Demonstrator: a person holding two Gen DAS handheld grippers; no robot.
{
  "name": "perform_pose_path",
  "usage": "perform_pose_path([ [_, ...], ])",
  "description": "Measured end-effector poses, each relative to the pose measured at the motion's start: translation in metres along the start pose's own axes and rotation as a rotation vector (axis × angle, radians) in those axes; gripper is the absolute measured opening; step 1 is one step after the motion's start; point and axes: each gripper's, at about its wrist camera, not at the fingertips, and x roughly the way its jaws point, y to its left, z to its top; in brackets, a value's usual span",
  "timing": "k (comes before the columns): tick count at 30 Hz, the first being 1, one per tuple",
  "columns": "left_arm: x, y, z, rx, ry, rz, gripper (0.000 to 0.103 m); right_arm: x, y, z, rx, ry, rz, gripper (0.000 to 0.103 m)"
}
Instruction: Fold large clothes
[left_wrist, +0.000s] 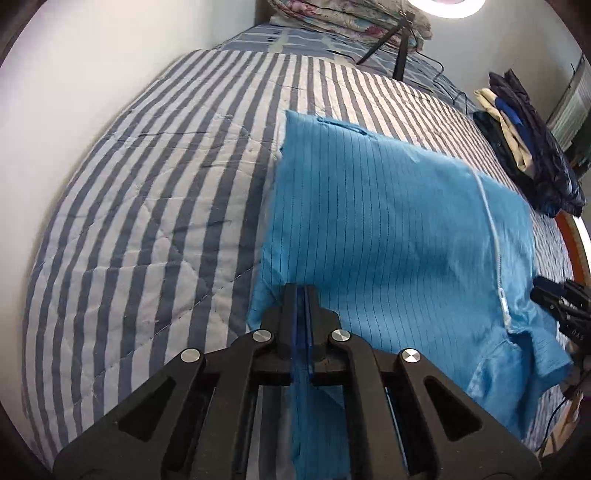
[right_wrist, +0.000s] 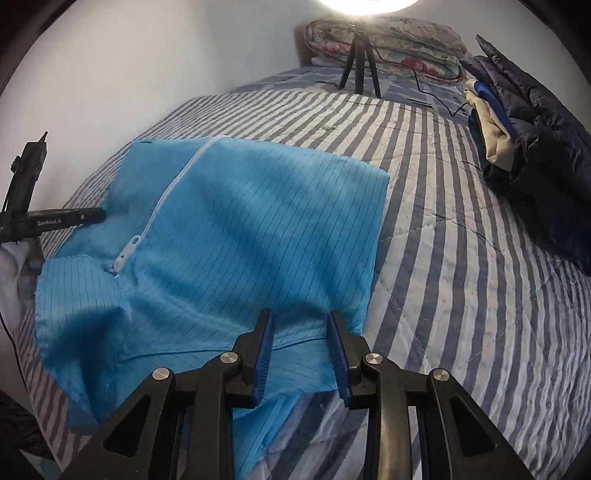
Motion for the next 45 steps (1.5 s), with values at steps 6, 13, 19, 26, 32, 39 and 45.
perform_pose_path([
  [6,-0.064,-0.011,-0.024,0.037,-0.037,-0.136,0.004,-0.058,0.021,0.000,-0.014,-0.052,0.210,0.036],
  [13,-0.099,-0.051,-0.079,0.195,0.056,-0.259,0.007,-0.087,0.061,-0.014,-0.065,-0.031,0.356,0.038],
  [19,-0.099,-0.060,-0.102,0.255,0.079,-0.241,0.007,-0.069,0.106,-0.022,-0.105,0.078,0.480,0.034],
  [26,-0.084,-0.060,-0.102,0.249,0.117,-0.281,0.007,-0.029,0.150,-0.025,-0.218,0.137,0.373,0.029],
  [32,-0.065,-0.057,-0.110,0.245,0.163,-0.269,0.007,-0.012,0.158,-0.016,-0.247,0.127,0.284,0.027],
  [39,-0.063,-0.059,-0.115,0.258,0.160,-0.261,0.007,-0.021,0.155,0.015,-0.219,0.012,0.244,0.027],
  [45,-0.062,-0.059,-0.113,0.248,0.157,-0.272,0.007,-0.014,0.175,0.045,-0.276,-0.005,0.238,0.027],
])
